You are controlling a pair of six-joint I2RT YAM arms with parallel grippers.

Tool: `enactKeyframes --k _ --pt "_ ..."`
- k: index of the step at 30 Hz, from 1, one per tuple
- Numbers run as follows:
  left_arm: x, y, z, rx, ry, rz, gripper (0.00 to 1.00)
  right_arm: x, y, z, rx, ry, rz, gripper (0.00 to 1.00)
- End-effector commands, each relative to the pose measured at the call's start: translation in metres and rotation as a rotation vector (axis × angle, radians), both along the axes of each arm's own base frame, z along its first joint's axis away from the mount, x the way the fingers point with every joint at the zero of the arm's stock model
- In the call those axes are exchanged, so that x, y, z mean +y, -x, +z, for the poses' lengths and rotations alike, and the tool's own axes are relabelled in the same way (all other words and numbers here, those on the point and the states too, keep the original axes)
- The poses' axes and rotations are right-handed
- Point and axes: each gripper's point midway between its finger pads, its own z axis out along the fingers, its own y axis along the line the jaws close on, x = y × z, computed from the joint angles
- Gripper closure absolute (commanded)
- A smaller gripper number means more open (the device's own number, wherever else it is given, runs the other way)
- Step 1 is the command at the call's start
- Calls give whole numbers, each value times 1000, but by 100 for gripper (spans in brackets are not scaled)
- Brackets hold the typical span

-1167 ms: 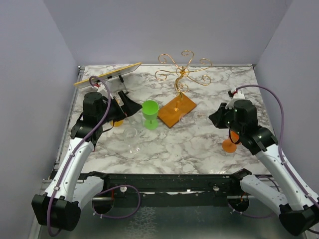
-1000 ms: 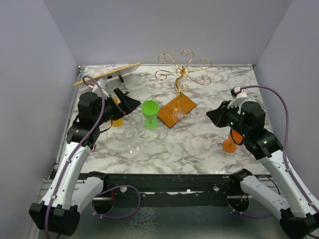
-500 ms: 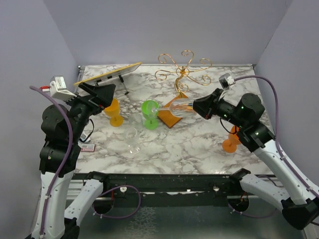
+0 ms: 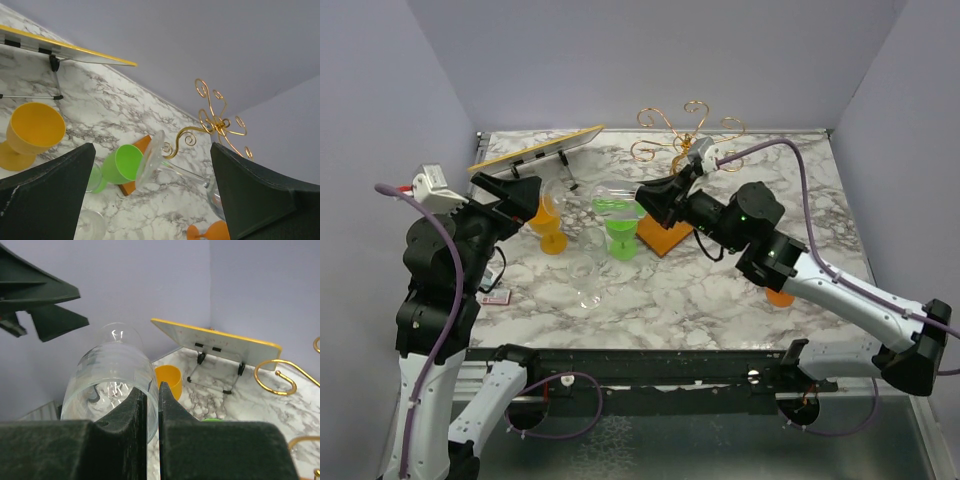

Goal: Place the wine glass upside down on the wine glass rack

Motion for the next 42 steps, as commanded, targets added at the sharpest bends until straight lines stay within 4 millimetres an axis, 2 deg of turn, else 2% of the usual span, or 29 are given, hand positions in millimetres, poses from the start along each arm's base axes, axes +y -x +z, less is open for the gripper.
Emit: enactKeyframes --k 1,8,15,16,18,20,23,28,35,38,42 --pt "7 13 11 -24 69 36 1 5 -15 48 -166 -118 -128 99" --pt "-38 11 19 -5 350 -171 1 13 -28 59 -235 -198 -210 100" --pt "-53 -2 26 -22 503 -241 1 13 -29 59 -196 -284 -212 99" --pt "-56 -5 26 -23 520 -256 3 14 -27 60 -192 -291 -202 100" --pt "-60 -12 29 -27 559 -274 15 13 -24 62 -191 -305 -188 100" --pt "-62 -19 33 -29 595 -280 22 11 -22 62 -181 -320 -180 100" --pt "-67 -27 41 -43 633 -302 27 12 -20 61 -173 -327 -168 100" --pt "-65 -31 56 -86 685 -305 27 15 -18 59 -170 -324 -147 100" --pt "-49 -30 68 -153 730 -231 27 18 -11 62 -161 -350 -103 100" --pt "-47 -32 68 -160 733 -224 28 18 -9 64 -154 -362 -88 99" --pt "-49 -39 58 -128 750 -214 30 18 -7 65 -151 -374 -81 99"
